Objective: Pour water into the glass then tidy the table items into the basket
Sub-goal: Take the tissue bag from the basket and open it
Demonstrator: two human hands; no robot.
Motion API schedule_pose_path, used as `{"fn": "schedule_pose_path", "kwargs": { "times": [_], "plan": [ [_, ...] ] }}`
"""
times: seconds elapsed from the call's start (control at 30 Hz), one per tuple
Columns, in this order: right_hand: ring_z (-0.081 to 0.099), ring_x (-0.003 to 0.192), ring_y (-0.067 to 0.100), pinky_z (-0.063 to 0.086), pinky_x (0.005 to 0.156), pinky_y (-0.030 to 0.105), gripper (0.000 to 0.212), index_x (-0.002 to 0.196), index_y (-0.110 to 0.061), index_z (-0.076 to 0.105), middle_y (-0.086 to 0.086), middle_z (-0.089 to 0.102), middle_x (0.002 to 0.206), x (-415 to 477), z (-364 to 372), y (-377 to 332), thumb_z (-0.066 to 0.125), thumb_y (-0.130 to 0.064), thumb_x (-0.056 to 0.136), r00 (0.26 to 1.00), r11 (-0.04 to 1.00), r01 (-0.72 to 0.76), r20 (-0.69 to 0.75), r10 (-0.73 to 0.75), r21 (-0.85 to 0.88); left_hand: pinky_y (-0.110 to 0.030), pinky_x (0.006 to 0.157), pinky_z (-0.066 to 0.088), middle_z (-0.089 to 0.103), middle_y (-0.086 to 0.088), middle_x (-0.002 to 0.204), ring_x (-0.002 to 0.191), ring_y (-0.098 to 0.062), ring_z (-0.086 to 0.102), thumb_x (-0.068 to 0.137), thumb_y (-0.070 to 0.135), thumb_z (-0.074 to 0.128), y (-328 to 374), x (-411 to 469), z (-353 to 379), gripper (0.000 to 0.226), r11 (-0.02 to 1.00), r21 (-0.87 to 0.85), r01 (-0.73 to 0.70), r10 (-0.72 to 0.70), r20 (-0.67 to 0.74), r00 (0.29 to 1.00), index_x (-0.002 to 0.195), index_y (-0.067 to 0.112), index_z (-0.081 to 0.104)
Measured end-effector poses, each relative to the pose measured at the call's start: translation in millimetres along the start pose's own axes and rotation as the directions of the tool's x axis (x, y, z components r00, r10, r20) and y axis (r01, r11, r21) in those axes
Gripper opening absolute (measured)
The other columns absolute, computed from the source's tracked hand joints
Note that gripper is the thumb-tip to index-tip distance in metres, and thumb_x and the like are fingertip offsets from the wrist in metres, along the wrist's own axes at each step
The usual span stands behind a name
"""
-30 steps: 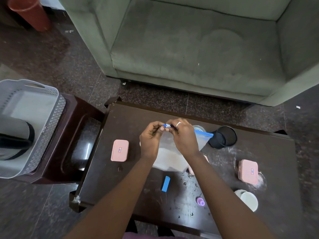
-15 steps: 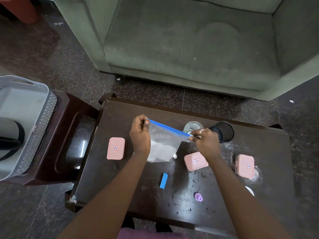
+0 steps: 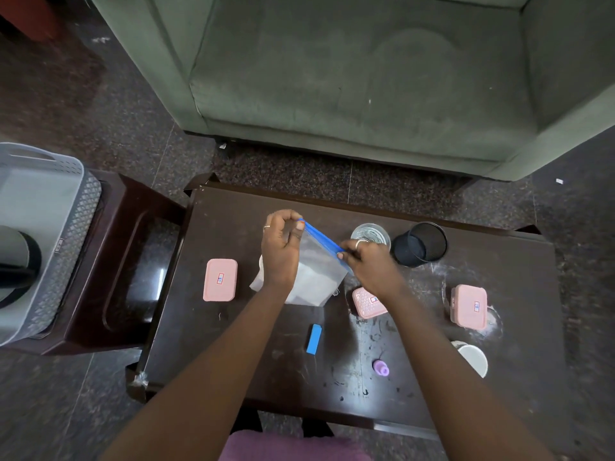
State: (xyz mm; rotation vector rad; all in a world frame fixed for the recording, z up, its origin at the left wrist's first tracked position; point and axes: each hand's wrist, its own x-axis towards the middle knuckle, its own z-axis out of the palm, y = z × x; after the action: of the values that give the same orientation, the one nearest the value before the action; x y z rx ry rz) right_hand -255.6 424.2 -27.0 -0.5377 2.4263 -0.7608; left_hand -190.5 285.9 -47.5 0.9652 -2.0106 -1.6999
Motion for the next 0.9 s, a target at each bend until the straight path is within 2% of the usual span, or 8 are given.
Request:
{"fn": "schedule_pose_path", "kwargs": {
  "times": [0.13,0.33,0.47,0.57,0.67,0.77,0.83,0.9],
  "plan": [
    [0.054,0.068,0.019,0.039,0.065,0.027,0.014,0.096,-0.004,0.073,0.024,0.070,0.083,-5.6,4.9,-0.6,0.066,-0.007,0.084,0.994,0.967,-0.097,-0.032,0.108,0.235,-0.025,0.092,0.031,0.046,0.000,0.111,0.102,-0.013,0.041,0.072,0.035,0.077,2.9,-15.4,12.2,0.063,0.977,0.196,0.079,-0.049,-0.153,0.987,0.121,0.010,0.046],
    [0.058,0.061,0.012,0.048,0.069,0.031,0.003,0.082,-0.004,0.072,0.015,0.068,0.074,-17.4,5.9,2.9,0.070,-0.005,0.081,0.969,0.874,-0.201,-0.043,0.245,0.443,-0.028,0.058,0.035,0.046,0.005,0.058,0.055,-0.010,0.043,0.090,0.029,0.057,-1.8,-42.6,28.1,0.029,0.927,0.349,0.140,-0.185,0.101,0.978,0.068,0.015,0.045],
    [0.062,0.079,0.032,0.047,0.071,0.035,0.015,0.094,-0.004,0.063,0.017,0.067,0.091,-27.7,12.3,7.5,0.056,-0.001,0.081,0.922,0.961,-0.265,-0.272,0.275,0.073,-0.029,0.056,0.031,0.034,0.000,0.048,0.055,-0.022,0.036,0.084,0.022,0.056,-0.7,-47.1,26.0,0.040,0.866,0.498,0.056,-0.130,0.117,0.985,0.052,0.017,0.031],
    [0.053,0.095,0.034,0.047,0.079,0.038,0.023,0.096,0.002,0.063,0.021,0.063,0.100,-38.8,22.6,11.0,0.053,0.008,0.076,0.868,0.940,-0.018,-0.472,-0.154,-0.340,-0.027,0.055,0.029,0.030,0.002,0.043,0.054,-0.026,0.035,0.079,0.029,0.055,6.2,-52.6,20.5,0.039,0.840,0.541,-0.047,-0.044,0.155,0.987,0.051,0.015,0.031],
    [0.042,0.102,0.017,0.034,0.090,0.025,0.018,0.095,0.005,0.064,0.015,0.065,0.099,-49.4,25.9,12.4,0.050,-0.003,0.087,0.839,0.868,0.251,-0.352,-0.416,-0.428,-0.027,0.052,0.027,0.042,-0.011,0.044,0.051,-0.036,0.044,0.071,0.040,0.042,6.5,-55.5,19.6,0.035,0.851,0.507,-0.135,0.037,0.198,0.979,0.049,0.015,0.032],
    [0.043,0.094,0.018,0.040,0.081,0.027,0.016,0.084,0.005,0.065,0.009,0.065,0.091,-49.6,16.8,16.2,0.050,0.002,0.083,0.861,0.875,0.233,-0.328,-0.388,-0.423,-0.025,0.051,0.024,0.029,-0.005,0.042,0.048,-0.028,0.031,0.062,0.047,0.031,2.0,-56.6,20.6,0.036,0.862,0.479,-0.169,0.074,0.211,0.975,0.043,0.018,0.020],
    [0.049,0.083,0.024,0.048,0.064,0.033,0.006,0.064,0.000,0.064,0.011,0.064,0.077,-49.0,7.8,12.2,0.063,0.005,0.067,0.910,0.777,0.168,-0.206,-0.358,-0.607,-0.026,0.050,0.023,0.025,-0.005,0.043,0.048,-0.025,0.027,0.061,0.045,0.032,0.6,-58.8,21.6,0.036,0.859,0.468,-0.209,0.112,0.225,0.968,0.043,0.017,0.020],
    [0.059,0.089,0.033,0.050,0.067,0.035,0.009,0.078,0.003,0.066,0.016,0.064,0.089,-49.0,-0.4,-4.5,0.061,0.009,0.072,0.997,0.774,0.058,-0.001,-0.075,-0.630,-0.027,0.049,0.023,0.025,-0.006,0.044,0.048,-0.024,0.025,0.062,0.044,0.035,-0.3,-61.8,23.8,0.035,0.866,0.437,-0.241,0.138,0.254,0.957,0.045,0.015,0.024]
  ]
}}
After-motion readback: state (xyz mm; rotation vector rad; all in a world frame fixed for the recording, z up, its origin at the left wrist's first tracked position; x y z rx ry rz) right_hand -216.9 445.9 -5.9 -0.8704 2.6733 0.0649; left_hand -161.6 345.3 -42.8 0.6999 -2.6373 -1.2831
